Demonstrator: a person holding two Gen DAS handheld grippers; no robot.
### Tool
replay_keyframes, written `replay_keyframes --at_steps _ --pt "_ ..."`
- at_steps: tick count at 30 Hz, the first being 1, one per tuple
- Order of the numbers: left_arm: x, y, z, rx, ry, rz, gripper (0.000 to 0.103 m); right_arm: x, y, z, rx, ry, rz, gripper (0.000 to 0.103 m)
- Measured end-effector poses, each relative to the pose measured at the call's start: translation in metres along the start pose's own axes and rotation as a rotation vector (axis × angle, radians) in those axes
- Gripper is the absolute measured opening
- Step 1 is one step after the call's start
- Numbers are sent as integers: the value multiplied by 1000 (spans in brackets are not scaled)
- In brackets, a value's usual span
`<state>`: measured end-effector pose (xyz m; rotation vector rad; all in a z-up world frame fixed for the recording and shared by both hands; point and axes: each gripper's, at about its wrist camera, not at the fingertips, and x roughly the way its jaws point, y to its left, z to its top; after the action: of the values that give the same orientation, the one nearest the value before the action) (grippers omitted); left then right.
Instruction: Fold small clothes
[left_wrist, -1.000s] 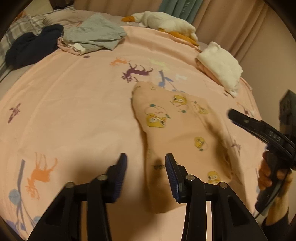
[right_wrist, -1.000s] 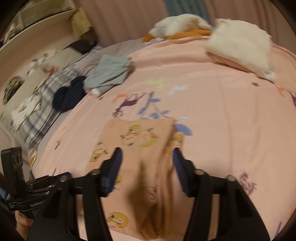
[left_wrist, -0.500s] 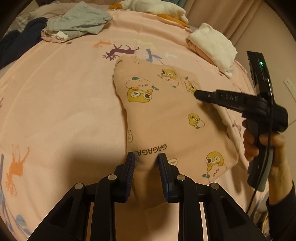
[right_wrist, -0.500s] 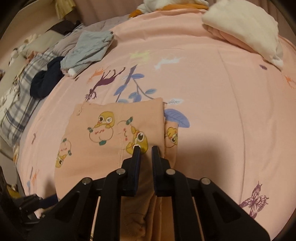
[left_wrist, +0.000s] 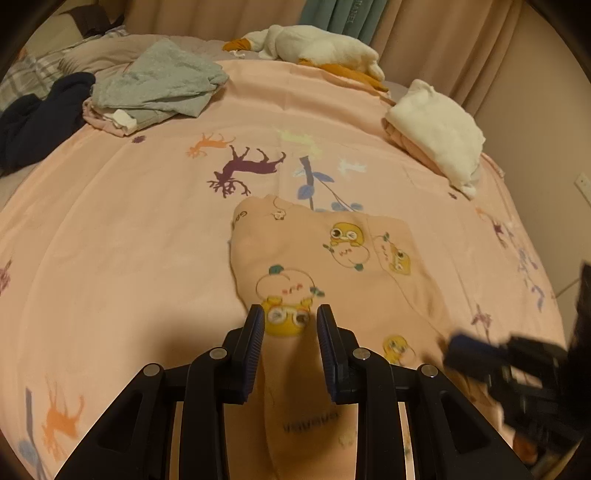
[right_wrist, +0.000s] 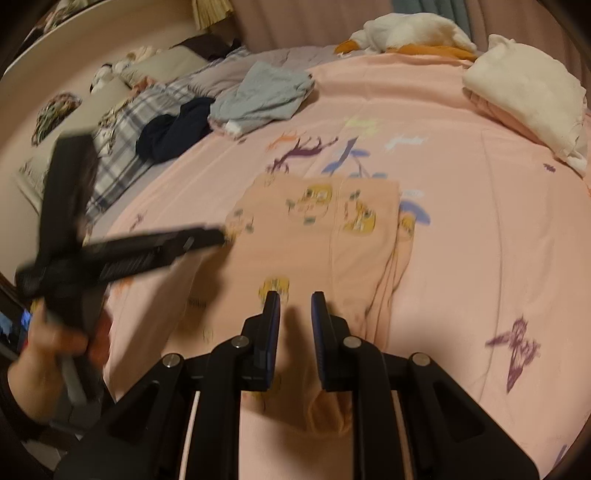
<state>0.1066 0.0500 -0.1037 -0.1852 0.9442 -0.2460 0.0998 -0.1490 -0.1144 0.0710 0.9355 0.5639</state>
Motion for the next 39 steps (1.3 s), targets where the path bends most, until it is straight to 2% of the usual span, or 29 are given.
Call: replay_keyframes --at_steps 4,8,10,11,12,13,14,15,16,19,22,24,25,27,29,31,34,39 --pt "21 2 -3 9 52 37 26 11 -2 -19 -9 78 -22 15" --pt "16 3 -5 -3 62 37 28 14 -1 -31 -16 118 -41 15" --pt "9 2 -7 0 59 49 28 8 3 -31 -21 113 -51 17" --pt "4 0 -9 6 55 60 28 4 4 -31 -16 108 -52 24" --pt "-1 -3 -10 16 47 74 31 -1 6 -30 -10 98 -51 35" --pt "-7 -5 -12 26 37 87 36 -6 8 -29 -7 87 -55 41" --pt "-14 -7 -13 35 26 91 49 -12 11 -29 -6 69 -60 51" --pt "-21 -9 -14 41 13 96 65 -20 14 -27 -10 46 -65 53" --pt "-28 -10 -15 43 -1 103 70 -25 16 -25 -13 33 -66 52" --pt "-48 -14 -16 47 -30 122 77 -45 27 -22 -22 -11 -90 57" --pt "-65 -17 -18 34 -39 139 85 -59 33 -18 -24 -43 -103 68" --pt "-77 -18 -20 18 -49 152 96 -70 39 -16 -23 -69 -112 78" --pt "-83 -18 -20 6 -50 159 98 -77 42 -15 -20 -83 -115 81" --pt "-92 -19 -20 -9 -45 185 100 -86 46 -12 -9 -103 -117 94" --pt "-100 -20 -21 -13 -36 219 100 -93 47 -12 6 -112 -112 103" --pt "-104 -21 -23 -15 -32 233 101 -101 52 -12 13 -116 -110 103" --pt "-111 -24 -28 -5 -18 268 101 -106 59 -12 2 -112 -152 103" --pt "-123 -31 -40 6 -9 263 101 -112 69 -15 2 -101 -204 103"
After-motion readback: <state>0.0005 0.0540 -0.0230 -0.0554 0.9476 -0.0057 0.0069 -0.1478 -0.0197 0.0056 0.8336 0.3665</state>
